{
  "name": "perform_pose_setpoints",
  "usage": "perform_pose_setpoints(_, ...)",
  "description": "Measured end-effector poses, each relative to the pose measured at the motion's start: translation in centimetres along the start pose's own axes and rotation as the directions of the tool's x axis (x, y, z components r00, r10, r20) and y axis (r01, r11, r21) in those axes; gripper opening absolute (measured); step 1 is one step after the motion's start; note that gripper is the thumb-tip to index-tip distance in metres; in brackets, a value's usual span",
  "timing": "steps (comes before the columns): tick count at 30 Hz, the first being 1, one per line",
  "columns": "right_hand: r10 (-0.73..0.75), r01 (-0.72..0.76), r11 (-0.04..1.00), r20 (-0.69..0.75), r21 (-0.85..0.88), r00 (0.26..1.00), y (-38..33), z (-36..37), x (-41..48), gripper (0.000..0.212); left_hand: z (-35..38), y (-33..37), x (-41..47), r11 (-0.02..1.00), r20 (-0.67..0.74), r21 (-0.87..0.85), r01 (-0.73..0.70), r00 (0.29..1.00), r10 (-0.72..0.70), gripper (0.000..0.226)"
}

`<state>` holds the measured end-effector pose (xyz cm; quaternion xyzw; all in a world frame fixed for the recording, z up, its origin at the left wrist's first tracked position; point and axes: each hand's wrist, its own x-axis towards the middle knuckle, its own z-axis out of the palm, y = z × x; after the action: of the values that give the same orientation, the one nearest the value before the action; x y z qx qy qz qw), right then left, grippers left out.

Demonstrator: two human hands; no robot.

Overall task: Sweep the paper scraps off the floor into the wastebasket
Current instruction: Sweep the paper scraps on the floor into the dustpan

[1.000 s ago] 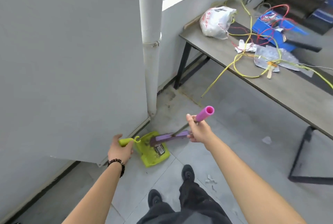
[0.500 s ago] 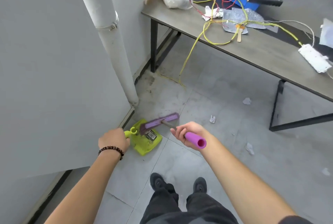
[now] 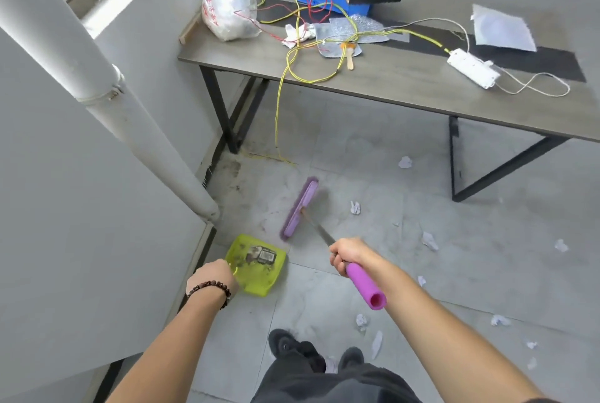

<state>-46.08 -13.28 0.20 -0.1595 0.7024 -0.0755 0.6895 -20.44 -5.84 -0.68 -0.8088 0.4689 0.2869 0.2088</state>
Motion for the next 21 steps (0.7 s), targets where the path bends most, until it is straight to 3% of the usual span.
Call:
perform_pose_setpoints(3,-0.154,0.115,0.964,-0.152,-0.239,0.976,0.8,-3.0,0.7,0.008,1.0,2.2,-1.8,0.999,-0.006,-0.034,-0.014,1.0,0.014,0.025)
perform_pose_setpoints(6,-0.272,0.102,0.856,-0.273,-0.507,0.923,1.4,-7.2,1.9,0.021,3.2,4.6,-2.9,0.999,0.006,-0.044,-0.026,1.0,0.026,0.03)
perform_pose_setpoints(8,-0.271,0.066,0.853,-0.332,-0.517,0.904,2.2,-10.1,3.8,0.029,5.1,6.0,-3.7,0.999,-0.001,-0.023,-0.033,0.999,0.032,0.036)
perform_pose_setpoints(12,-0.216,0.058,0.881,-0.291,-0.469,0.932,5.0,-15.4,9.2,0.049,8.7,8.0,-5.4,0.998,-0.064,0.021,-0.052,0.997,0.053,0.045)
perform_pose_setpoints(14,-0.206,0.025,0.836,-0.272,-0.548,0.94,7.1,-17.6,10.5,0.055,10.1,9.1,-6.4,0.996,-0.087,0.065,-0.056,0.994,0.062,0.041)
perform_pose_setpoints(17,-0.16,-0.023,0.835,-0.282,-0.55,0.946,11.9,-20.1,10.2,0.052,11.5,10.5,-8.0,0.995,-0.093,0.079,-0.063,0.993,0.07,0.031)
perform_pose_setpoints(21,0.052,-0.12,0.944,-0.219,-0.309,0.974,18.0,-22.5,7.0,0.035,11.9,12.6,-9.1,0.98,-0.092,0.153,-0.129,0.985,0.144,0.03)
